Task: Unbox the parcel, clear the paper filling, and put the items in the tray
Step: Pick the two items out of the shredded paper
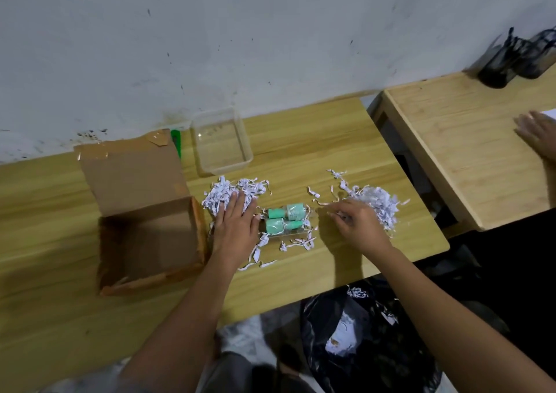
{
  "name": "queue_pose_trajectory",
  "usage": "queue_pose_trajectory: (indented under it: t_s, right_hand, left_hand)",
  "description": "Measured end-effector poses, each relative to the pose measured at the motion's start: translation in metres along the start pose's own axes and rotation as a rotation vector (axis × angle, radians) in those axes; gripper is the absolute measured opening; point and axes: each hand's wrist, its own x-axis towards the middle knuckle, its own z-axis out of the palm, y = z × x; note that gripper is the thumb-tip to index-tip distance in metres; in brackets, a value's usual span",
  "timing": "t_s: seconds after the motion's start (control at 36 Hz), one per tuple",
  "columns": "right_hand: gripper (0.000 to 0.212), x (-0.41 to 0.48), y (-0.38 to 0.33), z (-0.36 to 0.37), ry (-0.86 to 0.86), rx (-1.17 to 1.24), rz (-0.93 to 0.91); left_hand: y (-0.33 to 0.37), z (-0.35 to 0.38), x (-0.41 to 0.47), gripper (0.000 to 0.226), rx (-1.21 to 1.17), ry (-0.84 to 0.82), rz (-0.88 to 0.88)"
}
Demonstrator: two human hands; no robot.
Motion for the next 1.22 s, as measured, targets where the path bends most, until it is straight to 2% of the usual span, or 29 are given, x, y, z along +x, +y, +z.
queue_pose_trajectory:
  t_s: [0.11,0.25,0.47,0.58,0.72,0.83,0.89,0.97,1.03,1.14,1.22]
  right_hand:
    - [0.023,0.006,-0.023,0.01,0.004,0.088,-0.07]
    - [0.029,0.018,-0.048,0.035,-0.115,0.088,-0.143]
    - [0.029,0.001,-0.022,0.025,-0.056,0.287,0.141]
    - [0.025,-0.009,-0.004,0.01,-0.104,0.16,0.135]
    - [0.019,0.002,-0.013,0.008,0.015,0.128,0.116]
    - [0.017,0.024,-0.04,0.019,0.089,0.136,0.103]
    - [0.028,0.035,-0.051,0.029,0.04,0.095,0.148]
    - [0.045,0.045,-0.059,0.042,-0.153,-0.042,0.226]
    - [0.054,0.046,-0.059,0.046,-0.197,-0.097,0.239]
    - [0.051,0.045,-0.054,0.044,-0.188,-0.106,0.217]
    - [0.043,0.044,-0.054,0.037,-0.179,-0.083,0.196]
  left_hand:
    - [0.0,-0.001,-0.004,0.049,0.037,-0.027,-0.038]
    - [-0.004,0.001,-0.005,0.053,0.043,-0.074,-0.015]
    - [-0.004,0.004,-0.007,0.07,-0.008,-0.042,-0.034]
    - [-0.005,0.006,-0.008,0.081,-0.039,-0.02,-0.034]
    - [-0.004,0.006,-0.006,0.066,-0.061,-0.025,-0.056]
    - [-0.003,0.005,-0.007,0.064,-0.069,-0.037,-0.061]
    - [-0.004,0.005,-0.007,0.064,-0.079,-0.033,-0.057]
    - [-0.005,0.005,-0.008,0.063,-0.079,-0.03,-0.045]
    - [-0.005,0.003,-0.007,0.062,-0.089,-0.025,-0.043]
    - [-0.007,0.0,-0.005,0.047,-0.112,-0.006,-0.048]
    - [-0.008,-0.002,-0.005,0.046,-0.139,0.008,-0.049]
